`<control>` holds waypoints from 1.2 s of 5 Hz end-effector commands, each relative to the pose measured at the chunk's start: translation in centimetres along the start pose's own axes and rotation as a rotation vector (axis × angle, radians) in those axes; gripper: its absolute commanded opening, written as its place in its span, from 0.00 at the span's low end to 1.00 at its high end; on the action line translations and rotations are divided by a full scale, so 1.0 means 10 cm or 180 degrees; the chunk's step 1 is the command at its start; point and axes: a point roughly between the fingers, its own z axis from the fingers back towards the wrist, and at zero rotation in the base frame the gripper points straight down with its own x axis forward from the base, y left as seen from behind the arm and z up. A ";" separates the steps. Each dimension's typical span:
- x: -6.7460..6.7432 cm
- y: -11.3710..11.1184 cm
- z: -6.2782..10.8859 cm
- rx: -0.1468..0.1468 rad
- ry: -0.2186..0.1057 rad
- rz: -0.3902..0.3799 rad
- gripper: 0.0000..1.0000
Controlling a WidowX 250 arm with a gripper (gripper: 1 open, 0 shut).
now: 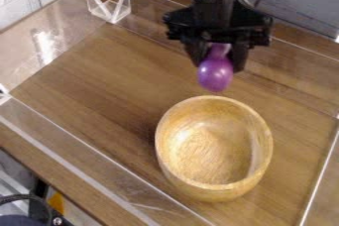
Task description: Remove the purple eggplant from inside the brown bowl and put it on the table
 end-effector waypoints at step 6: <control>0.55 -0.30 -0.29 0.0225 -0.0519 -0.0343 0.00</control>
